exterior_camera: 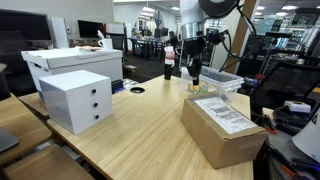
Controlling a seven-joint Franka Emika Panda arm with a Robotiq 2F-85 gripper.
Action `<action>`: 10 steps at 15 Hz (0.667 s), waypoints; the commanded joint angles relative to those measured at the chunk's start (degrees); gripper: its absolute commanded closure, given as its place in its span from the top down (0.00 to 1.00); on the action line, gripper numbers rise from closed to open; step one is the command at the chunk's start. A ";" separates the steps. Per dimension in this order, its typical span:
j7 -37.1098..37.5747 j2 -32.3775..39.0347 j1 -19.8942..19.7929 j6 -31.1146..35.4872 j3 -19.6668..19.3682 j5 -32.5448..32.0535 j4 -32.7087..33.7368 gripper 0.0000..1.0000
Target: Close the lid of the card box fully
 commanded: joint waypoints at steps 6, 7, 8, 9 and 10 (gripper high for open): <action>-3.71 -13.83 0.51 -15.08 1.53 1.97 0.96 0.72; -2.95 -14.54 0.55 -16.00 1.70 1.71 1.24 0.77; -1.62 -12.45 0.30 -13.94 1.79 0.79 1.49 0.84; -1.61 -13.27 0.36 -14.22 1.86 0.78 1.54 0.73; -1.61 -13.11 0.35 -14.19 1.85 0.78 1.54 0.79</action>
